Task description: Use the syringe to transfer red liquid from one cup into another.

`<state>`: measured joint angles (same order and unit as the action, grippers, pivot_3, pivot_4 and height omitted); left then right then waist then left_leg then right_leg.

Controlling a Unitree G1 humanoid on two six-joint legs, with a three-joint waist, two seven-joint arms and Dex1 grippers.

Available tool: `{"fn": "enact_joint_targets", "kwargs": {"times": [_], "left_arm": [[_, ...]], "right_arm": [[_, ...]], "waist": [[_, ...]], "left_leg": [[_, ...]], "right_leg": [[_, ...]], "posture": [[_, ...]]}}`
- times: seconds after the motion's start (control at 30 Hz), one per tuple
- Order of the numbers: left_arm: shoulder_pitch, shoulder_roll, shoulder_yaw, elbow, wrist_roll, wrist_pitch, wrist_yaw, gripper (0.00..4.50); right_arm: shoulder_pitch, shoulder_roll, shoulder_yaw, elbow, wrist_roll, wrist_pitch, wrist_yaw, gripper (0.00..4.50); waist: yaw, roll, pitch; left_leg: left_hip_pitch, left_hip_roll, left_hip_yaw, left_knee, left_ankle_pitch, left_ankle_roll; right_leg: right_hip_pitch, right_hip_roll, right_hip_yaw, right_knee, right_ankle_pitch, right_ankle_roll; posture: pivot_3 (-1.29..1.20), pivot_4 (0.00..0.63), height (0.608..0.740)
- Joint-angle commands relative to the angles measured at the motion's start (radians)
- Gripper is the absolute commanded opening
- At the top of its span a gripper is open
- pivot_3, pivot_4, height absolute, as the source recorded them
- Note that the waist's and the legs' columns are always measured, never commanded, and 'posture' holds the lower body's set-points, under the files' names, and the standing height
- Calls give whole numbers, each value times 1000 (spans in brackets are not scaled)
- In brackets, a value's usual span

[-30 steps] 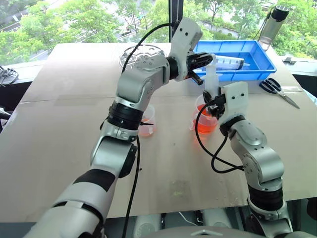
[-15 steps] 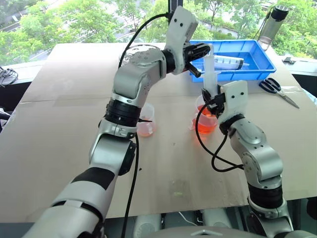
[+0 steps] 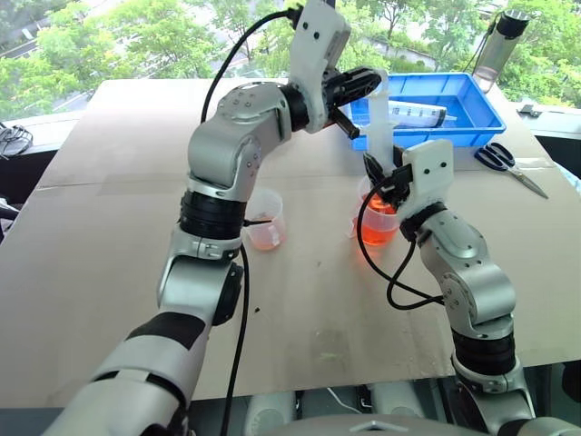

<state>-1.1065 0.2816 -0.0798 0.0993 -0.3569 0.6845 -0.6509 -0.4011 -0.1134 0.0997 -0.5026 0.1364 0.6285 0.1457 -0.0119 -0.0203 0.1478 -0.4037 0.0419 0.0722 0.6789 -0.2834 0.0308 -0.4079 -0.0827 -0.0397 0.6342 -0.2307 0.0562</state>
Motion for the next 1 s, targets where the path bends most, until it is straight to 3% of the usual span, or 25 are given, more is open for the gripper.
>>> {"fn": "enact_joint_targets", "kwargs": {"times": [0.03, 0.6, 0.63, 0.73, 0.8, 0.87, 1.0], "left_arm": [[13, -11, -34, -50, -17, 24, -35, 0], [3, -27, 15, -25, -41, 45, -26, 0], [-6, -30, 29, -13, -44, 45, -21, 677], [-24, -36, 62, 12, -51, 50, -5, 1656], [-31, -38, 87, 20, -75, 78, -6, 2767], [-32, -20, 126, 20, -122, 120, -35, 3025], [-44, 36, 226, 49, -243, 246, -77, 3025]], "right_arm": [[-37, 7, -12, -58, 8, -45, 2, 1509], [-22, 9, -18, -55, 3, -51, -4, 1500], [-20, 9, -19, -55, 3, -53, -5, 1500], [-18, 13, -24, -60, 4, -63, -9, 1494], [-22, 16, -31, -63, 6, -71, -12, 1494], [-29, 21, -44, -72, 12, -77, -19, 1494], [-33, 23, -72, -93, 22, -78, -25, 1494]], "waist": [[0, 0, 0], [1, 0, 0], [1, 0, 0], [0, 0, 0], [0, 0, 0], [0, 0, 0], [-2, 0, 0]], "left_leg": [[0, 0, 0, 0, 0, 0], [0, 0, 0, 1, 0, 0], [0, 0, 0, 1, 0, 0], [0, 0, 0, 1, 0, 0], [0, 0, 0, 1, 0, 0], [0, 0, -1, 1, 0, 0], [0, 0, -1, 1, 0, 0]], "right_leg": [[0, 0, 0, 0, 0, 0], [0, 0, 0, 1, 0, 0], [0, 0, 0, 1, 0, 0], [0, 0, 0, 1, 0, 0], [0, 0, 0, 1, 0, 0], [0, 0, 0, 1, 0, 0], [0, 0, 0, 2, 0, 0]], "posture": [[0, 150, 740], [0, 150, 740], [0, 150, 740], [0, 150, 740], [0, 150, 740], [0, 150, 740], [0, 150, 740]]}}
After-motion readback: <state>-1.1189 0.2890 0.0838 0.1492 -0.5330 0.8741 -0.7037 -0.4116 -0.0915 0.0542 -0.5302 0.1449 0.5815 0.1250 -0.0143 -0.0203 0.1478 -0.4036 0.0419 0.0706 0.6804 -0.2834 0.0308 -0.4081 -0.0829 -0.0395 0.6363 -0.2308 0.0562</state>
